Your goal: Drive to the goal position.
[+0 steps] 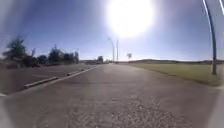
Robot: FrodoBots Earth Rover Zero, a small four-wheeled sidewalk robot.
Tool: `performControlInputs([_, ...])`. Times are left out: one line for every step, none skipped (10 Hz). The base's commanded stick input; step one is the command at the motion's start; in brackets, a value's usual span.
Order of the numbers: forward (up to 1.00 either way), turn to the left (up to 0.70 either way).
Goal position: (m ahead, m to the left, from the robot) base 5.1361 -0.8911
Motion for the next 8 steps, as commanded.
performControlInputs([1.00,0.00])
performControlInputs([1.00,0.00])
performControlInputs([1.00,0.00])
performControlInputs([1.00,0.00])
performControlInputs([1.00,0.00])
performControlInputs([1.00,0.00])
performControlInputs([1.00,0.00])
performControlInputs([1.00,0.00])
